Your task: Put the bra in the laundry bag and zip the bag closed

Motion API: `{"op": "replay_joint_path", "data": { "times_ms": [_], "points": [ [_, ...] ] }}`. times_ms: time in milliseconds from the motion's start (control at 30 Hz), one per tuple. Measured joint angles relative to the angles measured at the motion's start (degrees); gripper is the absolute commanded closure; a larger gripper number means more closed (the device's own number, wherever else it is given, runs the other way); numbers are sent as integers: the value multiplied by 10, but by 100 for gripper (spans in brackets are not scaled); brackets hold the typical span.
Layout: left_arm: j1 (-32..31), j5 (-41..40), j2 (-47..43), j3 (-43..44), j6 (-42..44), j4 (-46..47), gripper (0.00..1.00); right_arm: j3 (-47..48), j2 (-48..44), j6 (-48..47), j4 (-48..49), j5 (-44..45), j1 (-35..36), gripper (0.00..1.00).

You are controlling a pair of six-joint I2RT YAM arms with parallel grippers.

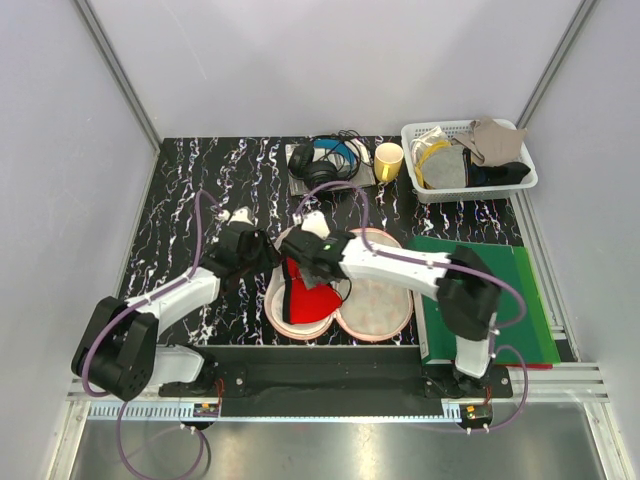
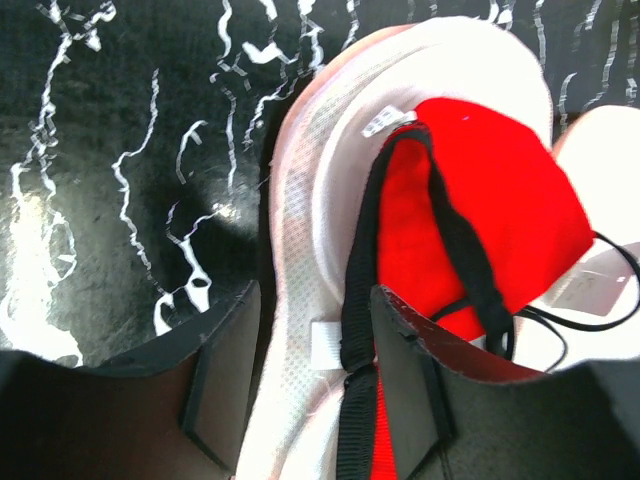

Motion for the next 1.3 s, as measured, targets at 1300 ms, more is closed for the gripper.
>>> {"op": "replay_joint_path", "data": {
  "times_ms": [1300],
  "points": [
    [-15,36,51,98,71,-17,43,-318,-261,57,186,-238,-112,27]
  ]
}}
